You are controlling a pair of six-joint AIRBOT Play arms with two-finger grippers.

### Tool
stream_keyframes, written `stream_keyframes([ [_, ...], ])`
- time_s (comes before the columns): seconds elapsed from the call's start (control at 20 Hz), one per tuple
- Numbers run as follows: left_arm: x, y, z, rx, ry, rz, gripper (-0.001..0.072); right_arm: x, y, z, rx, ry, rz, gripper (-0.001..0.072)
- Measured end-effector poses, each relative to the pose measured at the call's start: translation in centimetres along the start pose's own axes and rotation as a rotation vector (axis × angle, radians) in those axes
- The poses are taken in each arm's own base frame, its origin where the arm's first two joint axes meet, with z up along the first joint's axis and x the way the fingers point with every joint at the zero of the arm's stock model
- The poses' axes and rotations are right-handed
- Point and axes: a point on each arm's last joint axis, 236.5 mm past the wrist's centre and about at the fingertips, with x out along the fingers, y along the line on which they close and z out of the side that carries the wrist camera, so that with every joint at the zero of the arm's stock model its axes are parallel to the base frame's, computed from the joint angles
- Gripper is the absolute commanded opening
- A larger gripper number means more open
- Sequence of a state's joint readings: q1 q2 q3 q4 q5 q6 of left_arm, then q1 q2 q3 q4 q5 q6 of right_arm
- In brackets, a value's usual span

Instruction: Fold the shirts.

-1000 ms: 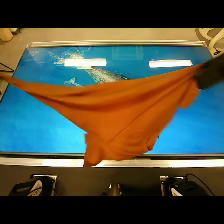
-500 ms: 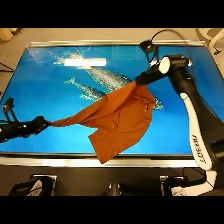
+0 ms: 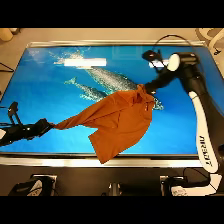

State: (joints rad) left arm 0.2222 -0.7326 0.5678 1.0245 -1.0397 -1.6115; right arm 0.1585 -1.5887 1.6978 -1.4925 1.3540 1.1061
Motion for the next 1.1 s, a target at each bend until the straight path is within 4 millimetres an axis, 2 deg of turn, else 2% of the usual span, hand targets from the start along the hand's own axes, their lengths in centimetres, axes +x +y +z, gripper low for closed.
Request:
stream_keyframes([
  [0.1, -0.1, -0.1, -0.1, 0.015, 0.008, -0.003, 0.0027, 0.1, -0.5, -4.6, 0.05, 0.112, 0.063, 0.0418],
  [0.15, -0.2, -0.2, -0.2, 0.027, 0.013, -0.005, 0.0027, 0.4, 0.1, -6.9, 0.07, 0.162, 0.114, 0.0422],
  [0.2, -0.2, -0.3, -0.3, 0.042, 0.019, -0.006, 0.0027, 0.9, 1.6, -9.4, 0.091, 0.213, 0.187, 0.0444],
  [0.3, -0.3, -0.3, -0.6, 0.06, 0.033, -0.007, 0.0027, 1.7, 5.1, -13.0, 0.132, 0.251, 0.309, 0.0612],
  [0.35, -0.3, -0.4, -0.7, 0.066, 0.037, -0.007, 0.0027, 2.4, 6.8, -14.5, 0.161, 0.252, 0.362, 0.0647],
  [0.4, -0.3, -0.4, -0.8, 0.07, 0.04, -0.008, 0.0027, 3.0, 8.3, -15.2, 0.195, 0.237, 0.403, 0.0644],
  [0.55, -0.4, -0.5, -1.0, 0.076, 0.048, -0.01, 0.0027, 4.7, 12.3, -16.5, 0.316, 0.19, 0.511, 0.0641],
  [0.8, -0.4, -1.1, -1.1, 0.067, 0.054, -0.038, 0.0027, 6.9, 16.0, -18.1, 0.458, 0.181, 0.584, 0.0635],
  [0.95, -0.4, -1.3, -1.1, 0.064, 0.054, -0.045, 0.0028, 8.0, 18.8, -18.0, 0.441, 0.184, 0.589, 0.0634],
  [1.05, -0.4, -1.4, -1.1, 0.061, 0.054, -0.05, 0.0027, 8.6, 19.9, -17.0, 0.461, 0.161, 0.566, 0.0629],
  [1.1, -0.4, -1.4, -1.1, 0.061, 0.054, -0.051, 0.0027, 8.9, 20.2, -16.6, 0.48, 0.152, 0.556, 0.0554],
])
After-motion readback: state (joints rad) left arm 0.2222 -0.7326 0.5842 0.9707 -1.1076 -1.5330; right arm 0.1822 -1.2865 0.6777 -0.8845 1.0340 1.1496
